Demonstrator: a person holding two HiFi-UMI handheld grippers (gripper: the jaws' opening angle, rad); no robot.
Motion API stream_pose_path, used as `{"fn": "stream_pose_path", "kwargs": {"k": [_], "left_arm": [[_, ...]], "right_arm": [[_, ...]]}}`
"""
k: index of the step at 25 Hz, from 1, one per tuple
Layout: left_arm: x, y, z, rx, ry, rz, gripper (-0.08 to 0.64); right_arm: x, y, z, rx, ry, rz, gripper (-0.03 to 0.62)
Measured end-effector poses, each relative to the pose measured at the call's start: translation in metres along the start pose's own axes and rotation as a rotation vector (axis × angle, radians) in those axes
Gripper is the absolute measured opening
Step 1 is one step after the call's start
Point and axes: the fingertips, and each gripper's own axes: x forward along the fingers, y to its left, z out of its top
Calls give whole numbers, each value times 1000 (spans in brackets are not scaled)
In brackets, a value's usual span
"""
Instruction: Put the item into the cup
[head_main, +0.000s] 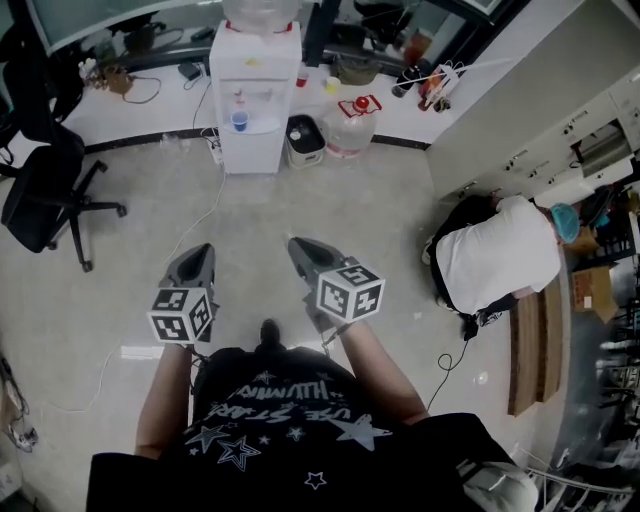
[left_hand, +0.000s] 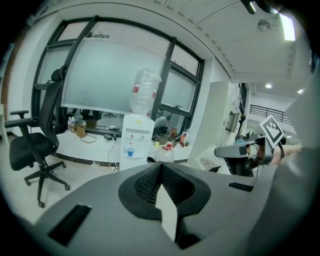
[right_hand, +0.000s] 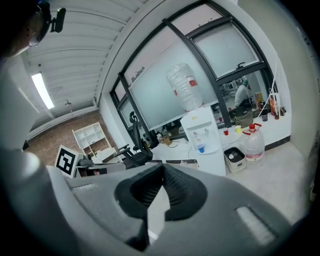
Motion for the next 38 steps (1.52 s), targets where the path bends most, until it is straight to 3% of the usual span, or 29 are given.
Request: {"fn": "stream_pose_path", "kwargs": {"k": [11,20,38], "left_arm": [[22,-2,20,0,-4,21,6],[71,24,35,14,29,-18,6],[203,120,85,-13,115,-77,6]], "right_arm": [[13,-29,18,30,-10,11,1],[38,-68,23,60,30,-58,2],[185,-134,66,111,117,-99,2]]}}
